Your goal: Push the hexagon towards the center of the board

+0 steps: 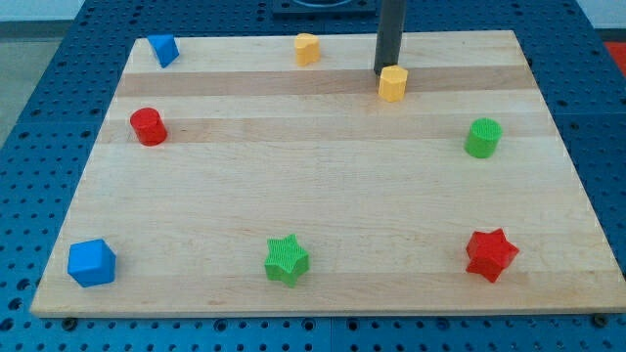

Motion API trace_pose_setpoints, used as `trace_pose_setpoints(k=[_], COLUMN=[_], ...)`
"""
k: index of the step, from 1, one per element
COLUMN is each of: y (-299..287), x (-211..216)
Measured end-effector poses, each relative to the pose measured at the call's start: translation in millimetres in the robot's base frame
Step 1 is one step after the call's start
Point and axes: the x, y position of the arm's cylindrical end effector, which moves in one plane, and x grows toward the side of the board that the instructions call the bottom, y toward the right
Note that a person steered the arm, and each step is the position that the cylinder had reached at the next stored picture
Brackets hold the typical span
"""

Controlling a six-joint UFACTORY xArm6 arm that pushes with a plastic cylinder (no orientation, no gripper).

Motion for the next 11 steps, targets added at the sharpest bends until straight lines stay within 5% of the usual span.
trace_pose_setpoints(k=[2,6,9,11], y=[41,28,-41,-10], x=[-5,3,52,55])
